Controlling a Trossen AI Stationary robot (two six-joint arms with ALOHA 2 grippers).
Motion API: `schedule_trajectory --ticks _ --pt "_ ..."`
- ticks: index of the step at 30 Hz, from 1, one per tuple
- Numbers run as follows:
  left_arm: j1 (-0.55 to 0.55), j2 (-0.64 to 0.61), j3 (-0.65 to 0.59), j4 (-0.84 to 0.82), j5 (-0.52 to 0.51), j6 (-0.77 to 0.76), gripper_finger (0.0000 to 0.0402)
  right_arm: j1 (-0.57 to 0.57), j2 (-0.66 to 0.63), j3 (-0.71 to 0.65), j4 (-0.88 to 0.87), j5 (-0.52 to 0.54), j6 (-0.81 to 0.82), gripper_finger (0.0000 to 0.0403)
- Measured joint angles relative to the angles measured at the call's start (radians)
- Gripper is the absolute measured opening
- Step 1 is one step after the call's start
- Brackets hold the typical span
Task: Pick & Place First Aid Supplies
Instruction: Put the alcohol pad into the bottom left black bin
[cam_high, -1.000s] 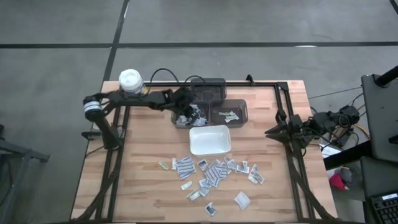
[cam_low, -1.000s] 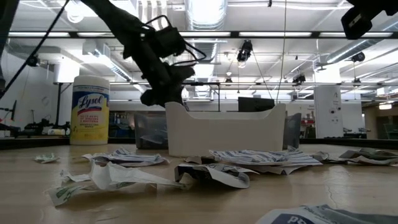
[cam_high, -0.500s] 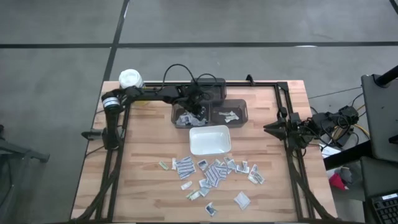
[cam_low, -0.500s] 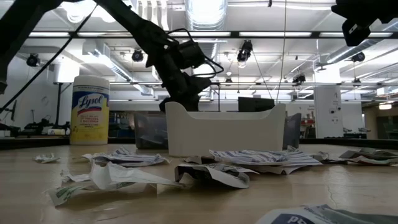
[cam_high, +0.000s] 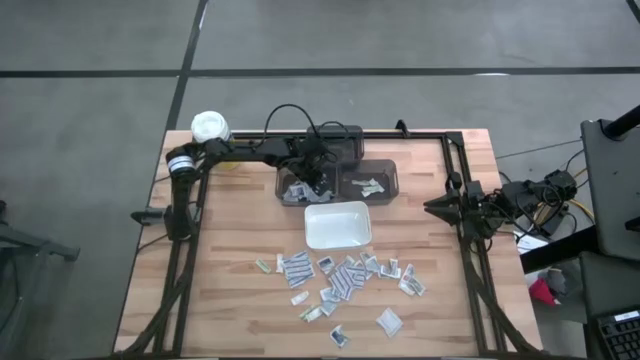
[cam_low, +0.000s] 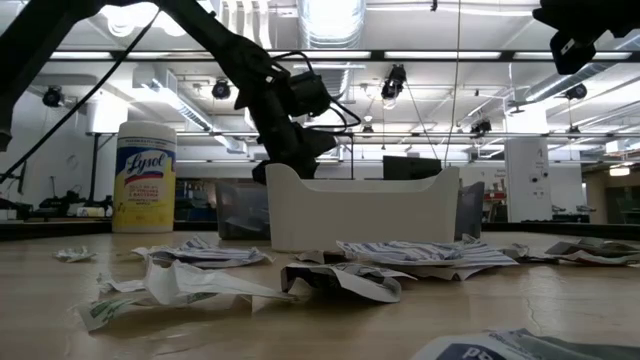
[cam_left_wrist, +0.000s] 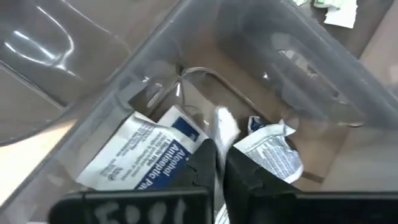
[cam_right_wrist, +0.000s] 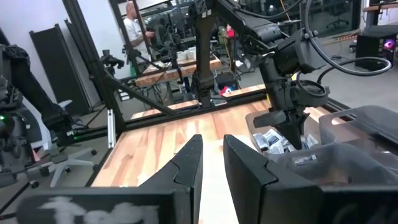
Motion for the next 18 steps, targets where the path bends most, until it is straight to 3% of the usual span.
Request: schedule_trajectory --ticks 9,13,18 --pt "0.003 -0.011 0.015 -0.047 -0.038 0.022 0.0123 0.000 0.000 0.000 0.000 0.000 -0.003 0.0061" --pt "0.006 -0.049 0.097 -0.225 -0.028 0.065 0.0153 0.000 0.000 0.000 0.000 0.000 -0.003 0.0061" --pt "-0.009 -0.093 0.233 -0.503 -0.027 0.075 0.0162 0.000 0.000 0.000 0.000 0.000 0.000 0.0061"
